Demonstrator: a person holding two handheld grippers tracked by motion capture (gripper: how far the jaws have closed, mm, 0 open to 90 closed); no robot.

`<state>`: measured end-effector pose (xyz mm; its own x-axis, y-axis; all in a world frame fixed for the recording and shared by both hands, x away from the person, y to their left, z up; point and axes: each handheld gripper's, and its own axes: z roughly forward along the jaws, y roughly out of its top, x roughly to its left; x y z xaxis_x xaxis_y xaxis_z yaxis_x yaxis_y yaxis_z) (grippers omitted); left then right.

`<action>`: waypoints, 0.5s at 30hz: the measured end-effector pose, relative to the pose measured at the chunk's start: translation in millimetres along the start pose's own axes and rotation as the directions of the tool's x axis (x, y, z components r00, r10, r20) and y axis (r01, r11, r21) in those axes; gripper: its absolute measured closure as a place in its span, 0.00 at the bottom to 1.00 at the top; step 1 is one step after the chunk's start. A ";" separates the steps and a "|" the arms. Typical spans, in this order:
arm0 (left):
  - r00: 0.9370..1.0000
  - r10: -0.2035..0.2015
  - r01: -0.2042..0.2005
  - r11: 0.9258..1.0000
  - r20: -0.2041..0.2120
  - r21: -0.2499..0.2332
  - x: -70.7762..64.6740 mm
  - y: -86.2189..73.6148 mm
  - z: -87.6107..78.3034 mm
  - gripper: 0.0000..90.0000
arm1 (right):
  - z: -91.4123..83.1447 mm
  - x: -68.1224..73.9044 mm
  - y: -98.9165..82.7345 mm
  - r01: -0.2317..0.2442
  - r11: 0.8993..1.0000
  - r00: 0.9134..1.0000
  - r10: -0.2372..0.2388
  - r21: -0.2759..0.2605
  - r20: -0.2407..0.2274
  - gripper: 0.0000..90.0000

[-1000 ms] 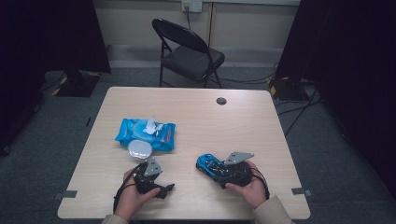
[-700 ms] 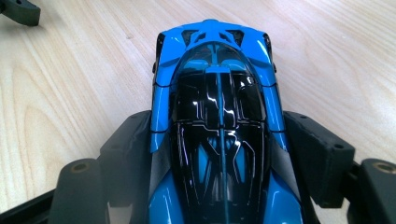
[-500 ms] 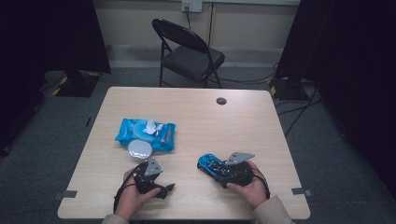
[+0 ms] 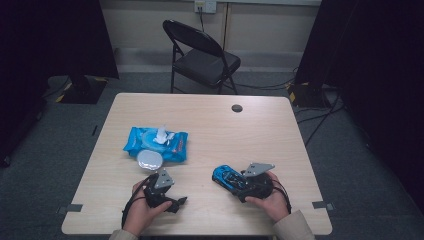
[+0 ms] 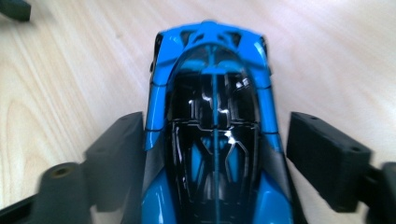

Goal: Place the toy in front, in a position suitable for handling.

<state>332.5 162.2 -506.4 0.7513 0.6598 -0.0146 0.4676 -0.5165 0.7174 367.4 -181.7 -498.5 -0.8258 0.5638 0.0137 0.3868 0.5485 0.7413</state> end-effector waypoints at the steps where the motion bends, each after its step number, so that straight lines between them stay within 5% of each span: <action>1: 1.000 0.000 0.000 1.000 0.000 0.000 0.0 0.0 0.0 0.09 | -1.9 0.0 0.2 -0.007 1.000 1.000 0.007 -0.002 -0.002 0.20; 8: 1.000 0.000 0.000 1.000 0.000 0.000 0.0 0.0 0.1 0.09 | -17.2 3.1 -9.3 -0.039 0.999 0.999 0.039 -0.014 0.000 0.18; 15: 1.000 -0.002 0.002 1.000 -0.004 0.001 -0.5 0.3 0.3 0.09 | -18.9 7.6 -29.8 -0.057 0.998 0.997 0.057 0.008 0.051 0.19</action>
<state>332.4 161.6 -506.4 0.7486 0.6629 -0.0131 0.4694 -0.5159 0.7166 341.9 -205.5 -507.8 -0.7806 0.6247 0.0213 0.4364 0.5203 0.7341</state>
